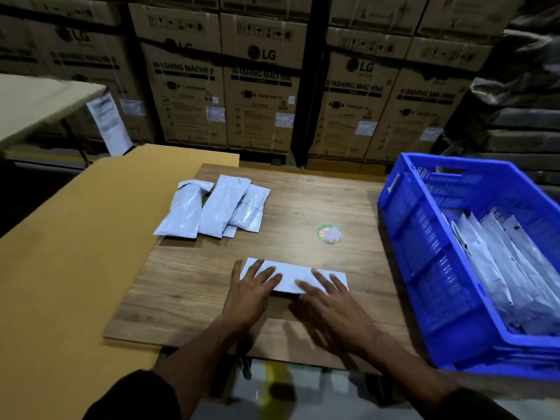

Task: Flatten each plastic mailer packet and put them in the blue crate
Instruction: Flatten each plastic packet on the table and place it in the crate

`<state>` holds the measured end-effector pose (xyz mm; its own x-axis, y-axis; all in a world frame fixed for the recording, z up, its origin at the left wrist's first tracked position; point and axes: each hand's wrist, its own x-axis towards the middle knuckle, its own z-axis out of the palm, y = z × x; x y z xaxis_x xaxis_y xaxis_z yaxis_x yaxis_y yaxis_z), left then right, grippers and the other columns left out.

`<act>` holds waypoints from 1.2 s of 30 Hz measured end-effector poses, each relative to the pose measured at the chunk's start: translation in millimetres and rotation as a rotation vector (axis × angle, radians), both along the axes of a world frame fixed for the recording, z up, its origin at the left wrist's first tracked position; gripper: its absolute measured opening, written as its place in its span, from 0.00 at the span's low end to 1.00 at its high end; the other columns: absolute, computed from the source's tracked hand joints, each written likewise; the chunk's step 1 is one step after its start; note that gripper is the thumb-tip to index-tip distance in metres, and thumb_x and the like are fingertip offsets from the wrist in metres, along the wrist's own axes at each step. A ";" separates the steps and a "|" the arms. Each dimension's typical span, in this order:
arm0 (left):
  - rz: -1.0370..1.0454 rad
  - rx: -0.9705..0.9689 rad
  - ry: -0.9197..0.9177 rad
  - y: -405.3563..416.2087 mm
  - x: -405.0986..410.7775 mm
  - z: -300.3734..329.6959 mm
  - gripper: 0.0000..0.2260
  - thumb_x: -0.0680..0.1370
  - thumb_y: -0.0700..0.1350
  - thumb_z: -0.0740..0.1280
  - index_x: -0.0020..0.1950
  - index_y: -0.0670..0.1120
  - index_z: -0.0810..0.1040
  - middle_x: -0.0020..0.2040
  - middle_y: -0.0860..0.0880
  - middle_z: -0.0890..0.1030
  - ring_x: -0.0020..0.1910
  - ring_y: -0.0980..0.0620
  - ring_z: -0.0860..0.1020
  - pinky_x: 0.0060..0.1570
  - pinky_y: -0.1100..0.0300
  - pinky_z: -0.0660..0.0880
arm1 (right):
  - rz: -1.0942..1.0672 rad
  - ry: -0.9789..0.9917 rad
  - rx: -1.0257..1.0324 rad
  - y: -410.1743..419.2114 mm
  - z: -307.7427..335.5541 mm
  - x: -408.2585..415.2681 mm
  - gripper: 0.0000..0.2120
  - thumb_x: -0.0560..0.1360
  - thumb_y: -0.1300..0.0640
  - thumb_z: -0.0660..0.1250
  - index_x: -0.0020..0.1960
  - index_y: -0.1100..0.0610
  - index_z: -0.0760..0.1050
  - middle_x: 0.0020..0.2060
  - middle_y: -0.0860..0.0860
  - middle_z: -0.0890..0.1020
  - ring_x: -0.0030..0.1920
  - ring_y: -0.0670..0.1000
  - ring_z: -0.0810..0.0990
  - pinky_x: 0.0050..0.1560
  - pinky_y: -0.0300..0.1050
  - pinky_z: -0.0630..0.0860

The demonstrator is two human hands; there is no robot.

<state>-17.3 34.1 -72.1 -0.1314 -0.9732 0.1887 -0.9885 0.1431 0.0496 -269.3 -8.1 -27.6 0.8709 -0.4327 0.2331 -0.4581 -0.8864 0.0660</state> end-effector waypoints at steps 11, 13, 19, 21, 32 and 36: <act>-0.014 -0.056 0.293 -18.3 0.7 19.9 0.31 0.75 0.41 0.70 0.75 0.55 0.65 0.78 0.48 0.66 0.75 0.42 0.66 0.64 0.36 0.70 | -0.035 0.362 -0.041 -27.6 27.6 9.8 0.15 0.72 0.52 0.56 0.47 0.50 0.82 0.47 0.50 0.84 0.54 0.56 0.84 0.29 0.45 0.78; 0.096 -0.056 0.467 -12.5 -2.2 15.3 0.35 0.79 0.46 0.65 0.82 0.52 0.51 0.82 0.45 0.54 0.76 0.41 0.63 0.69 0.43 0.68 | -0.081 0.338 -0.003 -33.2 40.0 7.4 0.16 0.73 0.51 0.53 0.49 0.50 0.78 0.50 0.50 0.83 0.50 0.54 0.83 0.26 0.45 0.75; 0.205 0.061 0.277 3.7 -18.3 -23.4 0.30 0.78 0.56 0.55 0.78 0.47 0.61 0.77 0.41 0.66 0.73 0.38 0.68 0.65 0.38 0.71 | -0.262 0.074 0.088 -44.2 65.9 -9.2 0.16 0.75 0.59 0.60 0.61 0.52 0.77 0.59 0.52 0.81 0.50 0.57 0.83 0.42 0.55 0.81; 0.204 0.089 0.169 3.1 -23.4 -31.1 0.26 0.77 0.56 0.55 0.70 0.47 0.74 0.73 0.41 0.72 0.72 0.38 0.69 0.64 0.35 0.71 | -0.300 -0.039 0.116 -48.8 73.2 -18.8 0.17 0.73 0.63 0.68 0.62 0.55 0.78 0.63 0.52 0.80 0.50 0.57 0.84 0.44 0.56 0.82; -0.146 -0.294 0.199 -108.2 -142.5 133.4 0.19 0.79 0.51 0.58 0.65 0.45 0.77 0.73 0.41 0.71 0.76 0.36 0.62 0.69 0.34 0.64 | -0.298 -0.493 -0.011 -76.9 189.2 -119.9 0.13 0.71 0.69 0.72 0.54 0.61 0.82 0.62 0.55 0.82 0.51 0.56 0.85 0.50 0.52 0.82; -0.317 -0.342 0.182 -149.0 -232.2 188.6 0.18 0.80 0.51 0.61 0.66 0.45 0.77 0.76 0.42 0.69 0.77 0.37 0.60 0.71 0.35 0.59 | -0.354 -0.532 -0.092 -92.9 227.8 -188.3 0.15 0.70 0.71 0.70 0.54 0.59 0.83 0.61 0.54 0.82 0.49 0.55 0.85 0.49 0.49 0.81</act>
